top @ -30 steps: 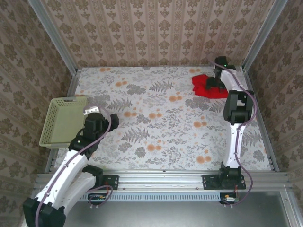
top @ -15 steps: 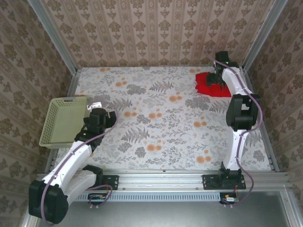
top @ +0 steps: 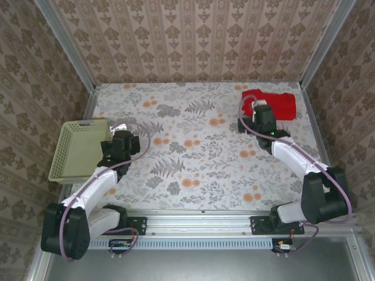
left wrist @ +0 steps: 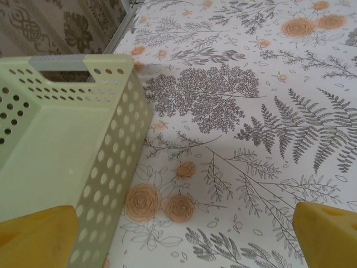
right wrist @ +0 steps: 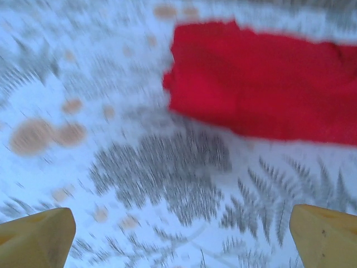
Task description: Fold the inside-out t-shirt
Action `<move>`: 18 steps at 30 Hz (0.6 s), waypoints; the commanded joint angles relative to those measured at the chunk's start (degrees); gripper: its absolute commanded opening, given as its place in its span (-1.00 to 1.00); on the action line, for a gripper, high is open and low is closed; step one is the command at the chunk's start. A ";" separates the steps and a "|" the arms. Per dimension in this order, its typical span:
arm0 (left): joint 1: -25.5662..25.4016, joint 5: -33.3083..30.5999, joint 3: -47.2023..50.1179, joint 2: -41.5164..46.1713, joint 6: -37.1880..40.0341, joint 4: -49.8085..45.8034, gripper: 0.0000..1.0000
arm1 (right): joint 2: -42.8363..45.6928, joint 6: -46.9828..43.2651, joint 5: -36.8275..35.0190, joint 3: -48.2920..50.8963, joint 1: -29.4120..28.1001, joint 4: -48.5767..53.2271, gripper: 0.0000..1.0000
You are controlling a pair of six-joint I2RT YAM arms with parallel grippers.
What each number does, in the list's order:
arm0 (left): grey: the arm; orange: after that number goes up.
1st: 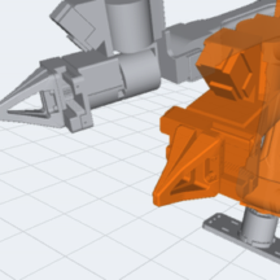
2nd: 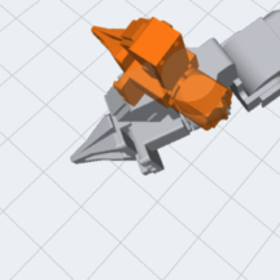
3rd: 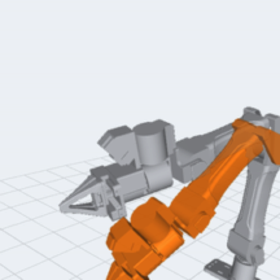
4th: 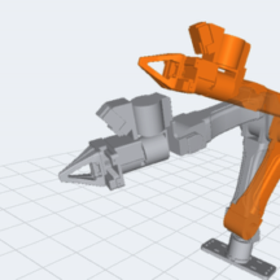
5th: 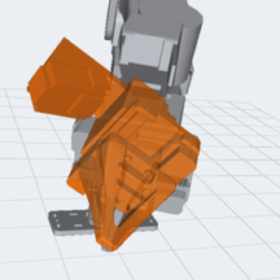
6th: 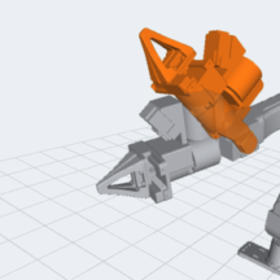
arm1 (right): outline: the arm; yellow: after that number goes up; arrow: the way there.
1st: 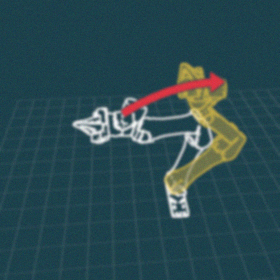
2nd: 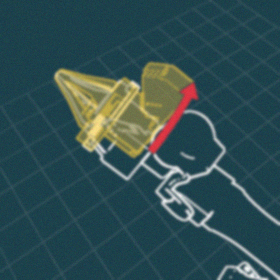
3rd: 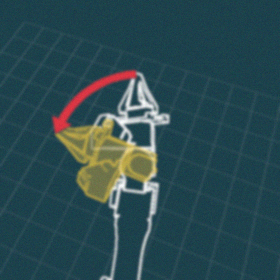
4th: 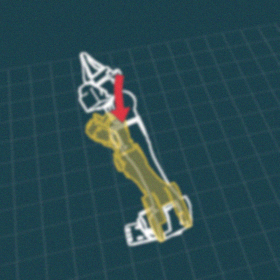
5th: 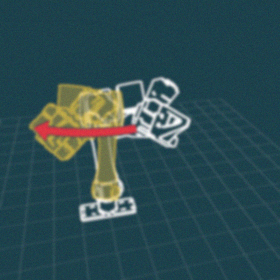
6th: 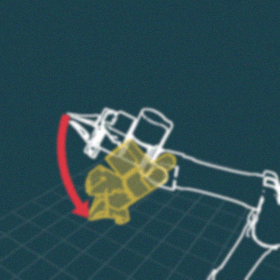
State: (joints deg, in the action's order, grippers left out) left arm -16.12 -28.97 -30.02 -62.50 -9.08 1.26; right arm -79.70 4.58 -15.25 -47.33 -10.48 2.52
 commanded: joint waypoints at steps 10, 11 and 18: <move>4.33 13.49 6.75 -12.97 14.28 32.00 1.00 | -3.85 -5.69 1.18 14.10 1.01 -28.63 1.00; 5.44 16.36 7.28 -13.42 14.29 34.61 1.00 | -3.31 -6.55 2.51 15.69 1.03 -30.90 1.00; 10.55 24.64 10.49 -18.47 16.42 48.90 1.00 | -4.09 -3.76 13.25 23.02 9.09 -46.49 1.00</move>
State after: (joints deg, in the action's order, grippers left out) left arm -7.81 -10.87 -21.71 -78.15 5.10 38.13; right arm -83.96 -1.08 -8.73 -27.22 -4.95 -31.40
